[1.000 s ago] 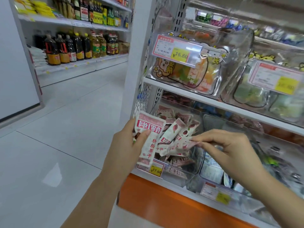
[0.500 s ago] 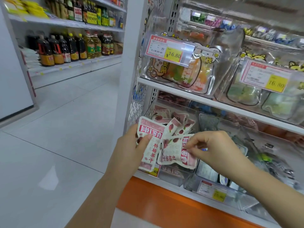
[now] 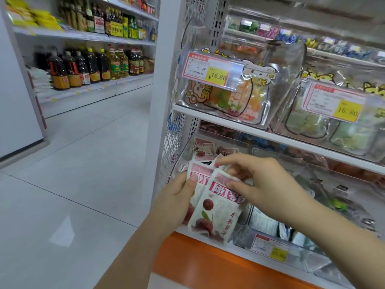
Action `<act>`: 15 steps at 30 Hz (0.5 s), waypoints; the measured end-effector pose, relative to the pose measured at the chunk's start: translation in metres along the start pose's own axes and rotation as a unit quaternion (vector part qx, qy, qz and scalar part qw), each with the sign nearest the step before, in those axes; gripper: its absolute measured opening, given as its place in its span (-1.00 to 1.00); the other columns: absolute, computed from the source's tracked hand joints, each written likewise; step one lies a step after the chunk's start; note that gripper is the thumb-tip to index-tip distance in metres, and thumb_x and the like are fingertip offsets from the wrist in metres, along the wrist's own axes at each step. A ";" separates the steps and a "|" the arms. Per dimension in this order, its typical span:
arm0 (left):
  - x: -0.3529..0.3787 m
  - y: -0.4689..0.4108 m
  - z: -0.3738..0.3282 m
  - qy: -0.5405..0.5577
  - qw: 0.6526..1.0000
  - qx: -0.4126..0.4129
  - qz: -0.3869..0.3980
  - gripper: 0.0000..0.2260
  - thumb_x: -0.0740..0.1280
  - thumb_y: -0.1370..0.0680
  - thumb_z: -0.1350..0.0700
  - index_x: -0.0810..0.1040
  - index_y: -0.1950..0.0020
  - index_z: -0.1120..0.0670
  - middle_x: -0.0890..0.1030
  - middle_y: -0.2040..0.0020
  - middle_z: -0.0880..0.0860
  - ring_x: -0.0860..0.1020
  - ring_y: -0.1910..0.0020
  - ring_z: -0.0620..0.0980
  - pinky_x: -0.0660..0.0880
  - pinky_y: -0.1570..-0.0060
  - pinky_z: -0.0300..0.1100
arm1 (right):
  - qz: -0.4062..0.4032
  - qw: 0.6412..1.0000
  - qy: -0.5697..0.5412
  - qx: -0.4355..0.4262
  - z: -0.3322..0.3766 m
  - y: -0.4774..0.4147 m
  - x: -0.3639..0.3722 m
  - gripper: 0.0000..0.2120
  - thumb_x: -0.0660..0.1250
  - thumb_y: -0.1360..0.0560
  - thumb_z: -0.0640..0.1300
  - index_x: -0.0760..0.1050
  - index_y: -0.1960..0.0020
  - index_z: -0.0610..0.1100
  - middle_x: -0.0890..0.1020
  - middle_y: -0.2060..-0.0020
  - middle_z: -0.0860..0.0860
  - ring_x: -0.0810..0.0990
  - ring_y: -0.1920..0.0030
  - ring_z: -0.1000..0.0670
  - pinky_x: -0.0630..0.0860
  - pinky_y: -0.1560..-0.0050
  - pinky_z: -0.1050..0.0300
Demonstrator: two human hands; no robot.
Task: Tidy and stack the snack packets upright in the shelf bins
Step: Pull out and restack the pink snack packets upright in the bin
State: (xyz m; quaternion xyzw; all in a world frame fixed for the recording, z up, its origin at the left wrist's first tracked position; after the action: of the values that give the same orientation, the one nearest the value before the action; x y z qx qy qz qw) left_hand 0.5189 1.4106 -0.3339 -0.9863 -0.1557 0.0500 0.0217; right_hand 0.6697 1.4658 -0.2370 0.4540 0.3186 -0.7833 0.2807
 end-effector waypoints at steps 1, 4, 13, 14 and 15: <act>0.002 0.002 -0.001 0.011 1.000 -0.002 0.016 -0.67 0.06 -0.57 -0.21 0.53 -0.09 -0.11 0.68 0.07 -0.08 0.64 0.05 -0.12 0.54 -0.09 -0.04 | -0.003 1.000 -0.011 0.010 -0.001 -0.002 0.003 -0.71 0.39 -0.46 -0.15 0.52 -0.12 0.13 0.55 0.21 0.20 0.51 0.10 0.24 0.46 0.05 0.36; 0.008 0.006 -0.004 0.039 0.996 0.010 0.077 -0.61 0.12 -0.47 -0.35 0.52 -0.07 -0.15 0.66 0.09 -0.09 0.62 0.06 -0.20 0.53 -0.04 -0.13 | -0.018 0.999 -0.038 0.026 -0.005 -0.008 0.010 -0.79 0.41 -0.45 -0.19 0.56 -0.02 0.06 0.57 0.22 0.17 0.52 0.15 0.20 0.47 0.11 0.39; 0.000 0.010 -0.010 0.022 0.993 0.047 0.102 -0.62 0.47 -0.43 0.13 0.45 -0.15 -0.16 0.66 0.02 -0.15 0.64 0.05 -0.19 0.60 0.12 -0.23 | 0.024 0.999 -0.035 -0.004 -0.010 -0.008 0.002 -0.51 0.47 -0.37 -0.05 0.35 -0.17 0.31 0.49 -0.09 0.34 0.45 -0.11 0.34 0.41 -0.09 0.41; -0.001 0.010 -0.012 0.022 0.994 0.058 0.090 -0.63 0.48 -0.42 0.11 0.45 -0.12 -0.19 0.65 0.02 -0.16 0.64 0.05 -0.19 0.61 0.12 -0.22 | 0.071 0.996 -0.058 0.020 -0.012 -0.007 0.000 -0.42 0.50 -0.35 -0.03 0.28 -0.20 0.36 0.47 -0.13 0.34 0.45 -0.13 0.35 0.43 -0.10 0.40; 0.000 0.009 -0.013 0.018 0.994 0.071 0.079 -0.62 0.49 -0.40 0.09 0.45 -0.09 -0.22 0.65 0.02 -0.16 0.64 0.05 -0.19 0.61 0.13 -0.23 | 0.111 0.988 -0.098 0.044 -0.014 -0.007 -0.001 -0.37 0.52 -0.33 -0.05 0.26 -0.20 0.37 0.49 -0.14 0.31 0.50 -0.11 0.32 0.48 -0.08 0.36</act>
State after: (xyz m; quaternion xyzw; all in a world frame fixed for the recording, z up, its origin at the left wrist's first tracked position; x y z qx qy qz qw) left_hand 0.5226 1.4015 -0.3219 -0.9923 -0.0727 0.0442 0.0901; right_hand 0.6721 1.4811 -0.2401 0.4196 0.2026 -0.8010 0.3758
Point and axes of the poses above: each hand's wrist, its own y-axis away from the middle knuckle, its own x-axis out of the palm, z = x × y, the point moved 1 cm from there along -y, towards the middle knuckle
